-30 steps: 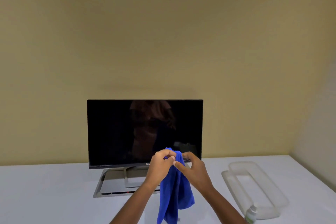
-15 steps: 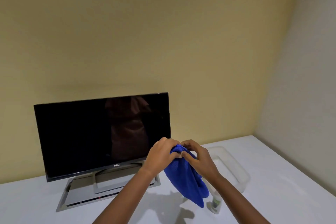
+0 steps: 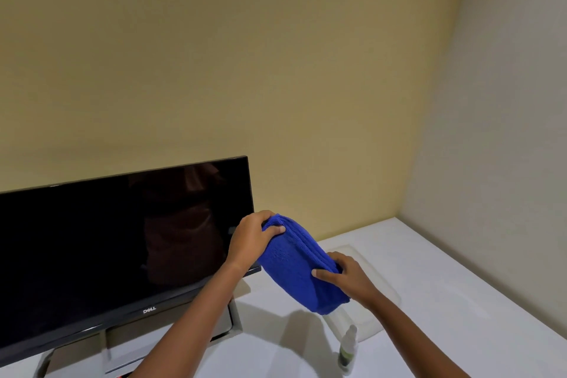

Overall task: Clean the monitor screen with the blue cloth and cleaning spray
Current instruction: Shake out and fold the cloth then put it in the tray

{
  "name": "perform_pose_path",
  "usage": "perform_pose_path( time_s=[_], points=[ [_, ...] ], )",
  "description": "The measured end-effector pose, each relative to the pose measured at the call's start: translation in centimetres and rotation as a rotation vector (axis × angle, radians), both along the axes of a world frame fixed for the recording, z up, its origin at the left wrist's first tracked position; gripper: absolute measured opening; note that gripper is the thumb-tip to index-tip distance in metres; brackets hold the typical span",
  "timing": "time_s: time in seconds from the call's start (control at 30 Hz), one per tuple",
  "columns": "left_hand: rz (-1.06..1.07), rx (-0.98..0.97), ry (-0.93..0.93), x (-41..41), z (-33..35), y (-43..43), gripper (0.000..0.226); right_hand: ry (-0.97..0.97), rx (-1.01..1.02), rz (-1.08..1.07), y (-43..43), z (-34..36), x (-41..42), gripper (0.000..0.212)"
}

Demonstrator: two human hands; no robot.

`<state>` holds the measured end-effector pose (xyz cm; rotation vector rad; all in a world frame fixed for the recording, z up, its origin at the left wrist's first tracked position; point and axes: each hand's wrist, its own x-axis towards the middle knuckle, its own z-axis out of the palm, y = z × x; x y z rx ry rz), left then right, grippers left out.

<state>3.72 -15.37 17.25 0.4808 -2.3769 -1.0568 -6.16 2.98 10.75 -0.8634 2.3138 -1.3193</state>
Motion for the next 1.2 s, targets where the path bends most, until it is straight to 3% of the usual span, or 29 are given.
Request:
perform_pose_path(
  time_s=[0.13,0.4,0.5,0.73,0.87,1.0,1.13,1.2],
  points=[
    [-0.025,0.014,-0.035,-2.8,-1.0,0.4,0.015,0.058,0.084,0.013,1.2,0.5,-2.2,0.046],
    [-0.068,-0.079,-0.063,-9.7,-2.1,4.4,0.023,0.283,0.265,-0.174,4.2,-0.9,-6.9,0.018],
    [-0.09,-0.089,-0.139,-12.2,-3.4,5.8,0.023,0.269,0.381,-0.137,5.4,-2.4,-8.7,0.013],
    [-0.073,-0.069,-0.294,-17.2,-7.3,7.2,0.022,0.121,0.45,-0.012,6.4,-6.1,-11.5,0.012],
    [-0.006,-0.092,-0.384,-19.0,-9.6,7.1,0.022,0.027,0.506,0.053,5.8,-7.6,-12.9,0.03],
    [0.046,-0.1,-0.453,-20.4,-11.7,7.0,0.024,-0.07,0.547,0.138,5.2,-8.5,-14.3,0.019],
    [0.053,-0.098,-0.487,-21.9,-13.8,7.7,0.024,0.017,0.661,0.161,4.7,-9.4,-14.8,0.03],
    [0.049,-0.124,-0.503,-22.6,-14.3,8.3,0.025,0.121,0.69,0.126,4.7,-10.2,-14.9,0.047]
  ],
)
